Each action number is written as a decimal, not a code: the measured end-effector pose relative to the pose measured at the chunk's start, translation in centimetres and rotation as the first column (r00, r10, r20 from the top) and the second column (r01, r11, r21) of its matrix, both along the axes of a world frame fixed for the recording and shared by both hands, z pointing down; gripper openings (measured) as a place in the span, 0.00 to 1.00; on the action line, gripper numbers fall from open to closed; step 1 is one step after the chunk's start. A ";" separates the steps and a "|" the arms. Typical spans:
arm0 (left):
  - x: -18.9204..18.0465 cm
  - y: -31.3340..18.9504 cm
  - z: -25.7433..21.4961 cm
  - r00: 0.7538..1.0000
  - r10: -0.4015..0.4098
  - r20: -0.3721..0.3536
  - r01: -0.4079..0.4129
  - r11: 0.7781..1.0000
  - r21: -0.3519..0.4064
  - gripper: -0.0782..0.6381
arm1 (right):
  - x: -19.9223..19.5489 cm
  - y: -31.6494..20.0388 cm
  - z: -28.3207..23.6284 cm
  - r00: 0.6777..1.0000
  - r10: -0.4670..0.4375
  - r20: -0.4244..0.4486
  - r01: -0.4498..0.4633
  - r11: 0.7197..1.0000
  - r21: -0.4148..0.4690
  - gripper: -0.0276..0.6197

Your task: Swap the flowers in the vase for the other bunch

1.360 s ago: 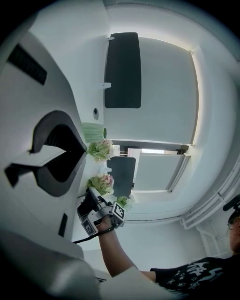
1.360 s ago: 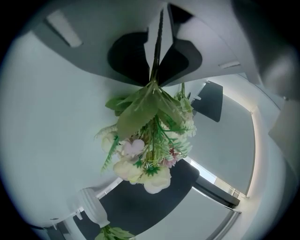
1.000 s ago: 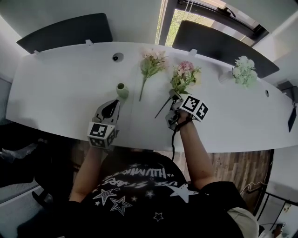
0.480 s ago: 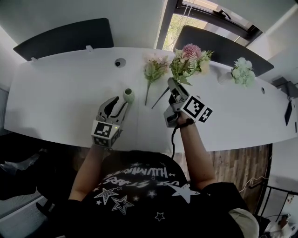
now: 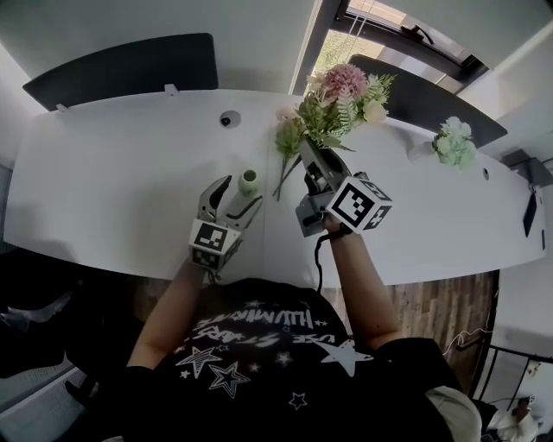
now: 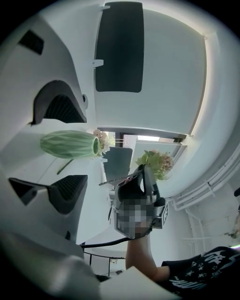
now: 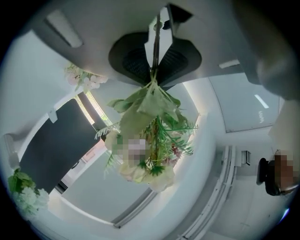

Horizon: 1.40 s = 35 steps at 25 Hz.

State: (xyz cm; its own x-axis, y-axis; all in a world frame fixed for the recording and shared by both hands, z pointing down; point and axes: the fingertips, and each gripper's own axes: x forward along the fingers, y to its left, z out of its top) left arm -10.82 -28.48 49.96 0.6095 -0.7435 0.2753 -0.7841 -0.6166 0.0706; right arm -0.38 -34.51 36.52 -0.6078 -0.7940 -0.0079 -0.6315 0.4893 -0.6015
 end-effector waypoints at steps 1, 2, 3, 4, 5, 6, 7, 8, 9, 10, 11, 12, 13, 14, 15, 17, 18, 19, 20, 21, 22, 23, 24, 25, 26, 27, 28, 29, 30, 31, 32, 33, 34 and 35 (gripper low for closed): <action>0.1 -0.2 0.3 1.000 0.001 0.008 0.000 1.000 -0.007 0.57 | -0.4 -0.1 -0.1 1.000 -0.007 0.000 0.007 1.000 0.005 0.12; 0.1 -0.5 0.5 1.000 -0.002 0.017 0.002 1.000 -0.007 0.57 | -0.7 -0.2 -0.2 1.000 -0.015 0.003 0.015 1.000 0.009 0.12; 0.2 -0.8 0.7 1.000 -0.005 0.028 0.005 1.000 0.001 0.57 | -1.0 -0.3 -0.3 1.000 -0.023 0.006 0.022 1.000 0.013 0.12; 0.2 -1.0 0.9 0.999 -0.005 0.037 0.005 1.000 0.011 0.57 | -1.2 -0.4 -0.4 0.999 -0.030 0.009 0.030 0.999 0.019 0.12; 0.3 -1.1 1.1 0.999 0.000 0.038 -0.001 1.000 0.016 0.57 | -1.5 -0.6 -0.5 0.999 -0.038 0.009 0.038 0.999 0.025 0.12; 0.5 -1.2 1.2 0.999 0.009 0.037 -0.010 1.000 0.015 0.57 | -1.8 -0.7 -0.7 0.999 -0.046 0.009 0.046 0.998 0.031 0.12; 0.7 -1.4 1.4 0.999 0.019 0.037 -0.019 1.000 0.010 0.57 | -2.1 -0.9 -0.7 0.999 -0.053 0.009 0.053 0.998 0.036 0.12; 0.8 -1.5 1.7 0.999 0.025 0.037 -0.025 1.000 0.005 0.57 | -2.3 -1.1 -0.8 0.998 -0.060 0.009 0.060 0.997 0.040 0.12; 0.8 -1.7 1.9 0.999 0.025 0.036 -0.025 1.000 0.000 0.57 | -2.5 -1.3 -0.8 0.998 -0.066 0.010 0.066 0.997 0.043 0.12; 0.7 -2.0 2.1 0.999 0.020 0.033 -0.020 1.000 0.001 0.57 | -2.7 -1.5 -0.9 0.997 -0.072 0.011 0.071 0.997 0.044 0.12; 0.6 -2.4 2.3 1.000 0.010 0.029 -0.011 1.000 0.009 0.57 | -2.8 -1.6 -0.8 0.997 -0.076 0.013 0.076 0.996 0.045 0.12; 0.5 -2.8 2.6 1.000 0.002 0.024 -0.003 1.000 0.020 0.57 | -2.9 -1.8 -0.8 0.997 -0.081 0.014 0.080 0.996 0.045 0.12; 0.6 -3.0 2.7 1.000 0.001 0.021 -0.002 1.000 0.026 0.57 | -3.0 -1.9 -0.8 0.996 -0.085 0.016 0.084 0.995 0.045 0.12; 0.7 -3.0 2.7 1.000 0.009 0.018 -0.009 1.000 0.018 0.57 | -3.1 -2.0 -0.7 0.996 -0.088 0.019 0.087 0.995 0.046 0.12; 0.9 -2.9 2.7 1.000 0.022 0.018 -0.022 1.000 0.001 0.57 | -3.2 -2.1 -0.6 0.996 -0.092 0.021 0.091 0.995 0.047 0.12; 1.0 -2.6 2.8 0.999 0.041 0.031 -0.040 0.999 -0.018 0.56 | -3.4 -2.3 -0.4 0.995 -0.100 0.022 0.099 0.994 0.045 0.12; 1.0 -2.6 2.8 0.998 0.043 0.036 -0.042 0.999 -0.019 0.53 | -3.5 -2.4 -0.2 0.995 -0.101 0.019 0.100 0.994 0.041 0.12; 1.0 -2.6 2.8 0.998 0.041 0.040 -0.040 0.999 -0.018 0.48 | -3.7 -2.5 0.0 0.995 -0.102 0.017 0.101 0.994 0.035 0.12; 1.0 -2.6 2.8 0.998 0.038 0.044 -0.038 0.999 -0.015 0.46 | -3.8 -2.6 0.1 0.995 -0.102 0.017 0.102 0.994 0.032 0.12; 1.0 -2.6 2.8 0.998 0.036 0.047 -0.035 0.999 -0.014 0.46 | -4.0 -2.7 0.2 0.994 -0.103 0.021 0.102 0.994 0.031 0.12; 1.1 -2.6 2.9 0.998 0.035 0.047 -0.034 0.999 -0.013 0.46 | -4.1 -2.7 0.2 0.994 -0.103 0.029 0.102 0.994 0.034 0.12; 1.1 -2.6 2.9 0.998 0.034 0.046 -0.034 0.999 -0.013 0.46 | -4.3 -2.7 0.2 0.994 -0.104 0.038 0.103 0.994 0.039 0.12; 1.0 -2.5 2.9 0.998 0.035 0.044 -0.034 0.999 -0.013 0.46 | -4.5 -2.8 0.1 0.993 -0.106 0.045 0.104 0.994 0.046 0.12; 0.9 -2.6 3.1 0.998 0.036 0.044 -0.036 0.999 -0.012 0.46 | -4.7 -2.8 0.0 0.993 -0.108 0.046 0.106 0.993 0.054 0.12; 0.9 -2.6 3.4 0.998 0.037 0.045 -0.037 0.999 -0.008 0.46 | -4.9 -2.9 0.0 0.993 -0.111 0.041 0.108 0.992 0.062 0.12; 0.8 -2.7 3.7 0.998 0.036 0.051 -0.036 0.999 -0.005 0.46 | -5.2 -3.0 0.0 0.993 -0.114 0.032 0.111 0.991 0.071 0.12; 0.7 -2.7 3.8 0.998 0.036 0.060 -0.035 0.999 -0.004 0.46 | -5.3 -3.0 0.2 0.993 -0.116 0.023 0.114 0.990 0.079 0.12; 0.6 -2.7 3.8 0.997 0.036 0.070 -0.036 0.999 -0.006 0.46 | -5.5 -3.1 0.3 0.993 -0.119 0.015 0.118 0.989 0.086 0.12; 0.6 -2.6 3.5 0.997 0.038 0.073 -0.038 0.999 -0.008 0.46 | -5.7 -3.0 0.6 0.992 -0.124 0.008 0.123 0.988 0.092 0.12; 0.6 -2.6 3.4 0.997 0.041 0.067 -0.040 0.999 -0.009 0.46 | -5.9 -2.9 0.9 0.991 -0.131 0.001 0.130 0.987 0.096 0.12; 0.7 -2.6 3.4 0.997 0.040 0.061 -0.039 0.999 -0.007 0.46 | -6.1 -2.7 1.4 0.990 -0.139 -0.008 0.139 0.986 0.096 0.12; 0.6 -2.6 3.7 0.998 0.035 0.061 -0.035 0.999 -0.004 0.46 | -6.3 -2.4 2.0 0.989 -0.148 -0.020 0.150 0.984 0.093 0.12; 0.5 -2.7 3.9 0.997 0.030 0.064 -0.030 1.000 -0.001 0.46 | -6.4 -2.1 2.6 0.987 -0.159 -0.034 0.161 0.983 0.088 0.12; 0.5 -2.8 3.9 0.997 0.029 0.068 -0.029 1.000 0.000 0.46 | -6.6 -1.7 3.3 0.984 -0.171 -0.049 0.174 0.981 0.082 0.12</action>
